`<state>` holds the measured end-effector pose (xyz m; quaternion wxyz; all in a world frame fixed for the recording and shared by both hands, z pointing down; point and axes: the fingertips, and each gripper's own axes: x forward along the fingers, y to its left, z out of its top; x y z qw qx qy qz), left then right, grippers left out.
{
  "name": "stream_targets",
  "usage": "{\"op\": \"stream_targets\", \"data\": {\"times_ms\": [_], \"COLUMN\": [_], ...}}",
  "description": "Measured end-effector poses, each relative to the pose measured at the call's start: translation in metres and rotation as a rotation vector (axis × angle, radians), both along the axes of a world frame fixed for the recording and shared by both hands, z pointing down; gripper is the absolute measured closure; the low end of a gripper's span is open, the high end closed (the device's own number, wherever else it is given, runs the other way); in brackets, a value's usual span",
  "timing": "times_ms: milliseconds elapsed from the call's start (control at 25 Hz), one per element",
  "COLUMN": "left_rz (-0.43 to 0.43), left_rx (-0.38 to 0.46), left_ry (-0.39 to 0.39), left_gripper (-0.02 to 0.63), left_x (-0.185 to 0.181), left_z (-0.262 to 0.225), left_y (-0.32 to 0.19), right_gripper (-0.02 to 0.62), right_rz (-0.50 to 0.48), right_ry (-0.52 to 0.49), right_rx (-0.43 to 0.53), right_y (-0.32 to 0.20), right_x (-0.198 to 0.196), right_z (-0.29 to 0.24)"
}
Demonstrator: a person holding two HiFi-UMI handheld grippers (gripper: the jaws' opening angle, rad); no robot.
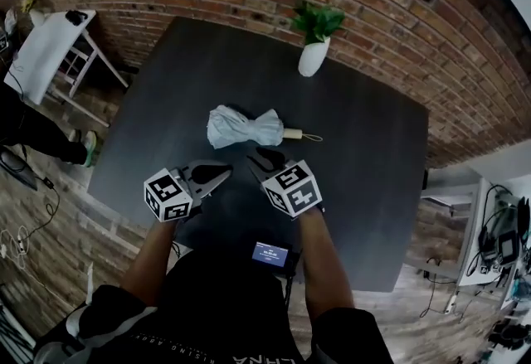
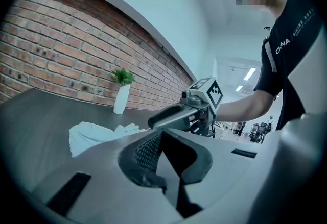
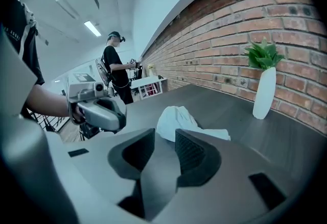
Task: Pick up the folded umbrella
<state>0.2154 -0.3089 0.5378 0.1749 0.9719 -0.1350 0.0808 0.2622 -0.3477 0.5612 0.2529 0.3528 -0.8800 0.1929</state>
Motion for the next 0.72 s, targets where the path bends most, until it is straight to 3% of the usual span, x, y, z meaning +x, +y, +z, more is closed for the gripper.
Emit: {"op": "stream_targets", "data": {"times_ms": [200, 440, 720], "left_rz": [-0.001, 0.004, 0.000], "left_rx": [-0.022, -0.040, -0.073], "left_ry": [0.022, 0.049, 0.051], "left_gripper": [0.604, 0.604, 0.604], "left_x": [0.002, 0.006, 0.007], "left_z": [0.006, 0.007, 0.019], "left_y": [-0.015, -0.026, -0.038], "right_gripper": [0.414, 0.265, 0.265], "right_rz": [-0.086, -0.191, -0.378], "right_ry": [0.116, 0.271, 0.377], "right_rx": [-0.019, -0.017, -0.067], "right_y": [-0.032, -0.066, -0.079], "right_x": [-0.002, 0.000, -0.013], "right_z": [0.018, 0.050, 0.085]}}
